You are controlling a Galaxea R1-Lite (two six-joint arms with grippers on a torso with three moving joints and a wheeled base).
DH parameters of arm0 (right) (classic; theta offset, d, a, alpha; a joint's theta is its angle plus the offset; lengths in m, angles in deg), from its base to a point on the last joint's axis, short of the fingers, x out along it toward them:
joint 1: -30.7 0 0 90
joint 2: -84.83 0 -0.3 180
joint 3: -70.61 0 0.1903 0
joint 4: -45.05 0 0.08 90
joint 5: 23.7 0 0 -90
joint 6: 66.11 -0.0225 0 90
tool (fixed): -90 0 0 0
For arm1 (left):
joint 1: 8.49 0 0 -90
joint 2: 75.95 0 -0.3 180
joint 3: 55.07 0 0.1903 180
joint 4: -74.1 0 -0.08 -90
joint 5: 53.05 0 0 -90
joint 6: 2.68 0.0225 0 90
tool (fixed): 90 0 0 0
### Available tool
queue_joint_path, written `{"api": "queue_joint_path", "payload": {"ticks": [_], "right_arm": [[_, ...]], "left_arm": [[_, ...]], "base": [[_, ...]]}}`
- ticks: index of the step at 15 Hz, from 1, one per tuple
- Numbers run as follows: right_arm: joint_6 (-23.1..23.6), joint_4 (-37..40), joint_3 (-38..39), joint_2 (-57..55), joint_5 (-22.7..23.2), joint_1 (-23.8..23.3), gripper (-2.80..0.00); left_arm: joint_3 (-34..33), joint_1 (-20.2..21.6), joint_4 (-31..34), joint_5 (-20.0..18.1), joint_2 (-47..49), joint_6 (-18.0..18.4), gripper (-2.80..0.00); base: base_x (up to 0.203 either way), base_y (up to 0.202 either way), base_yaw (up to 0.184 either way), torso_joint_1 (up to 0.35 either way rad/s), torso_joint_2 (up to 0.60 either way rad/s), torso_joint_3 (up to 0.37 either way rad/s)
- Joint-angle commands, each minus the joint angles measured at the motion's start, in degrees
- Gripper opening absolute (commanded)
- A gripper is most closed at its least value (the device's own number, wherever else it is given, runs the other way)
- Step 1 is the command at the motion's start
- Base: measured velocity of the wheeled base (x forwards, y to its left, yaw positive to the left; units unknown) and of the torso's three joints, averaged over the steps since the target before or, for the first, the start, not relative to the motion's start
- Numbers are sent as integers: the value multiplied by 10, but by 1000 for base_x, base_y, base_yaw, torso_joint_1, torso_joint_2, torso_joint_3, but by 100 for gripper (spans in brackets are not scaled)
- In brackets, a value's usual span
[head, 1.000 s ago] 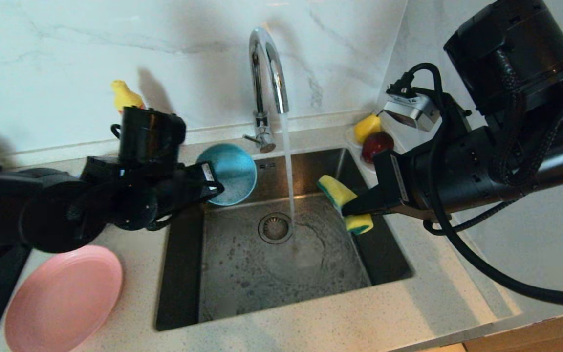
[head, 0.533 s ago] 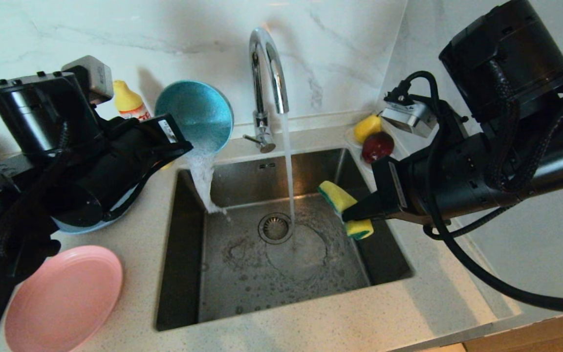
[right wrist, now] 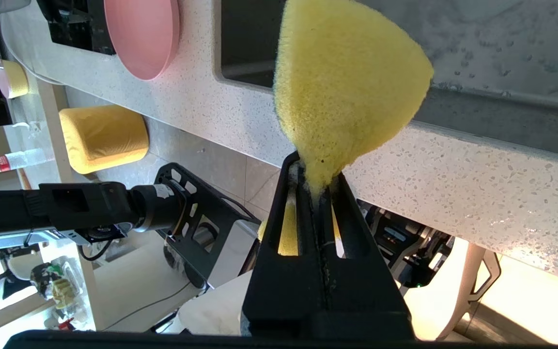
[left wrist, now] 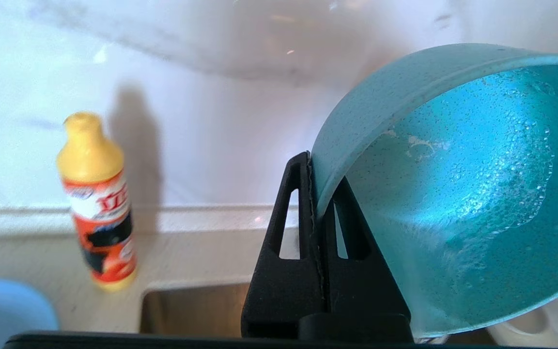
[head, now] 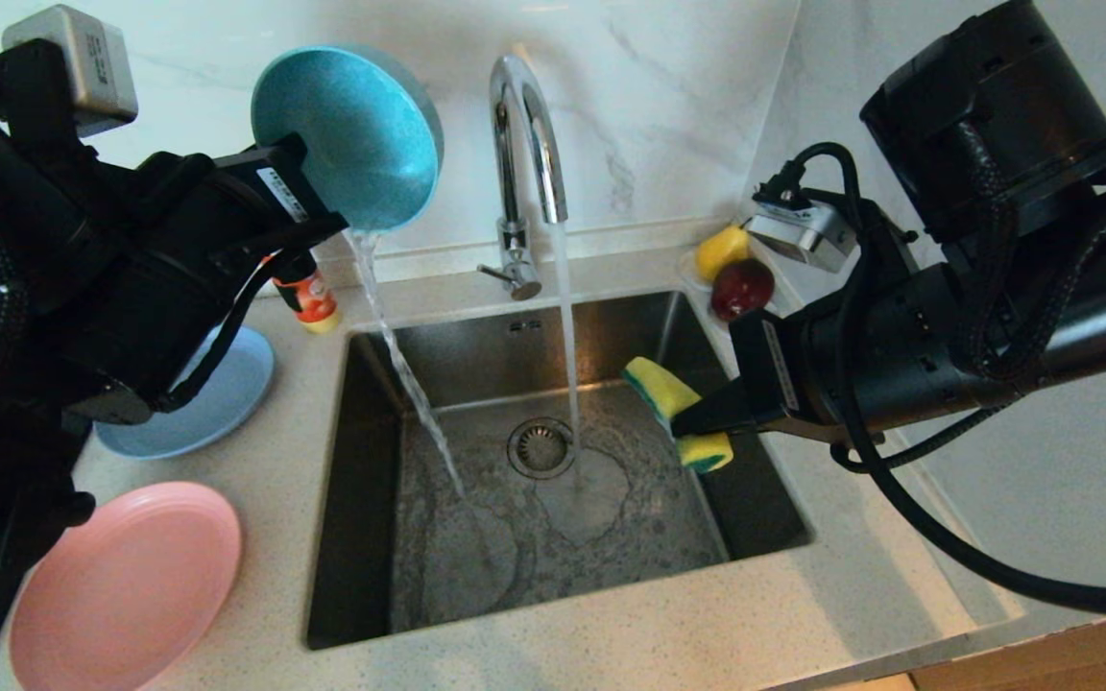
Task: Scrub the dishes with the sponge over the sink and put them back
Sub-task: Rinse the bowl
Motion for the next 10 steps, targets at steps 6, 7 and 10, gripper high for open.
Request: {"api": "queue_joint_path", "payload": {"ticks": [6,7,10], "right_arm": [[-2,2,-7,-7,2,3,-280],[-4,2,-8,-9,2,3,-280],[-4,2,-7,-9,2,3,-280]], "left_arm": [[-33,0,-57,-37,-52,1,-280],[-34,0,-56,-39,-55,1,-280],[-41,0,-54,-39,-54,0,-280]], "base": [[0,0,0,0,0,0],[0,0,0,0,0,0],[0,0,0,0,0,0]]}}
